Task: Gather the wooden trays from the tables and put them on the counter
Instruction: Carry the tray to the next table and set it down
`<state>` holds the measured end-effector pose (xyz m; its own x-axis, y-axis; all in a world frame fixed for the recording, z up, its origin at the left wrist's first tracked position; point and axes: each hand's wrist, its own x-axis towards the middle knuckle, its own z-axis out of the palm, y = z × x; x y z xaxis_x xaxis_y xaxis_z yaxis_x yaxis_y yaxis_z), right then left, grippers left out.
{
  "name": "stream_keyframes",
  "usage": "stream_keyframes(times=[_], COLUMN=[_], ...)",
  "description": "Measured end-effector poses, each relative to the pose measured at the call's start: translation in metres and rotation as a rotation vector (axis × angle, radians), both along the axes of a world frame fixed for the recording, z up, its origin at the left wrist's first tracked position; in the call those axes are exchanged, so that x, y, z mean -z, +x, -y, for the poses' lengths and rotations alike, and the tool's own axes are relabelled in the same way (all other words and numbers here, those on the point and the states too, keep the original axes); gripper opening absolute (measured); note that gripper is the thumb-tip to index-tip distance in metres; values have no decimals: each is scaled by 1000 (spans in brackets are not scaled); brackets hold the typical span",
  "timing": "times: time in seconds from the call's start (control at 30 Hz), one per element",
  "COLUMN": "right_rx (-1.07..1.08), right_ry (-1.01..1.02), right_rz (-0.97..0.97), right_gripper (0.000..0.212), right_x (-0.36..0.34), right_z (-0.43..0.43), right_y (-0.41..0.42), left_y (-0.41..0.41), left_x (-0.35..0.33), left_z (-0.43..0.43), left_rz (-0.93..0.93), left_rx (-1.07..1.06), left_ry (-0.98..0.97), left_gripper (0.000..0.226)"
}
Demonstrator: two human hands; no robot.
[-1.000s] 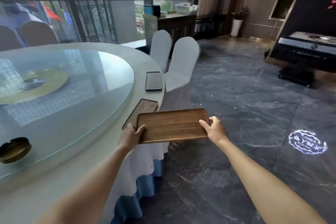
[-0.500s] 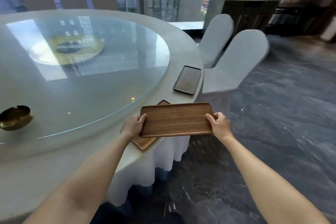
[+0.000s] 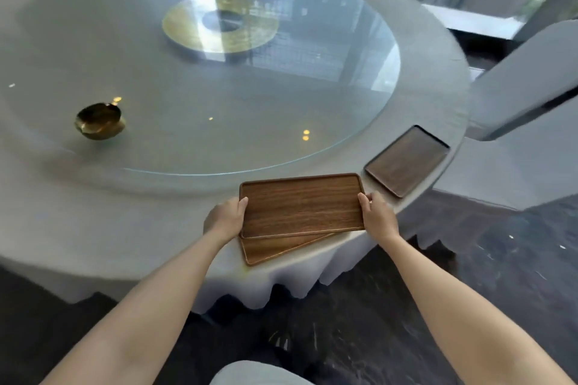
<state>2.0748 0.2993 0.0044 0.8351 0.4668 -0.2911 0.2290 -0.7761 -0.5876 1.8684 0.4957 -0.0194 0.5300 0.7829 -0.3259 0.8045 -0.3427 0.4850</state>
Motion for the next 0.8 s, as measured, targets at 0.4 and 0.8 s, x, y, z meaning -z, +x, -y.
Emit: stream_keyframes(times=[0.4,0.8], right_rx=[-423,-564], right_ry=[-225,-334], right_rz=[79,161], right_gripper=[35,30], right_x=[33,40], right_z=[-23,-22], right_y=[32,35], left_y=[-15,-9], left_x=[22,29], left_z=[42,45], left_rz=[-212,-303], left_rx=[-205,-239], left_ry=[11,-14], left_gripper=[51,49])
